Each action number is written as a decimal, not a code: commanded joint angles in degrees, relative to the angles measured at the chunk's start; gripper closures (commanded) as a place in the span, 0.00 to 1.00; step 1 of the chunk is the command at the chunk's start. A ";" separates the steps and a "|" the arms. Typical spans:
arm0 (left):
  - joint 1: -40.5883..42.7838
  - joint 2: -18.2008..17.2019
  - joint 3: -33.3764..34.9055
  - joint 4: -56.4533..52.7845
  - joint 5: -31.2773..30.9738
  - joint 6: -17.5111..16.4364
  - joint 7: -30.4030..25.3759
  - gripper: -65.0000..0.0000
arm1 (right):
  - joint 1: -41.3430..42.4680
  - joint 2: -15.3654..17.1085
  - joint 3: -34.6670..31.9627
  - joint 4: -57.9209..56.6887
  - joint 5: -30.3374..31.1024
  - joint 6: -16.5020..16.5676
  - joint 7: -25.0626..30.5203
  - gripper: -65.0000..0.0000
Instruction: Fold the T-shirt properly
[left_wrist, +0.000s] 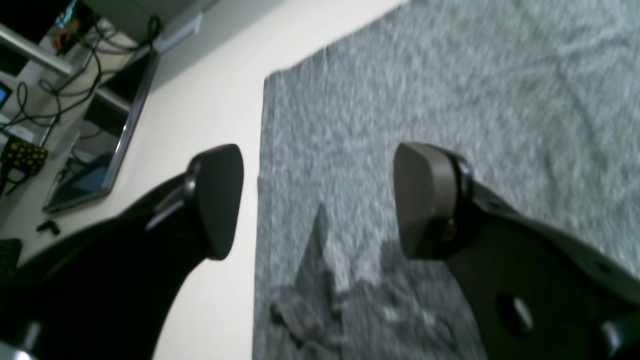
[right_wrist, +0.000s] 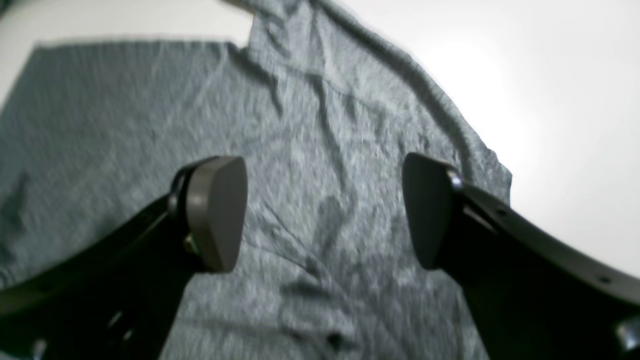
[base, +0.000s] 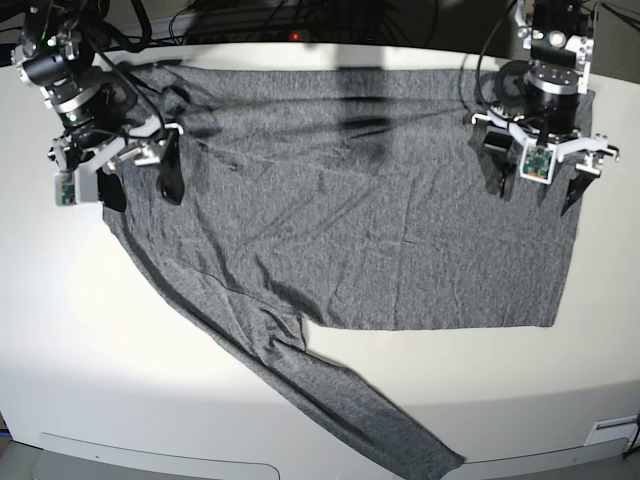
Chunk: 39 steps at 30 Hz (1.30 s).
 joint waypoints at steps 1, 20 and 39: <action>-1.31 -0.17 -0.33 1.03 0.59 1.05 -1.79 0.31 | 1.38 0.48 0.39 1.11 1.60 0.11 1.25 0.27; -26.27 -0.04 -0.33 1.03 -5.25 1.03 -1.11 0.31 | 31.63 -11.43 0.33 1.11 7.32 0.20 -7.19 0.27; -52.28 -0.07 -0.33 1.03 -7.52 1.01 15.78 0.31 | 49.09 -12.76 -10.14 1.11 3.32 0.50 -9.05 0.27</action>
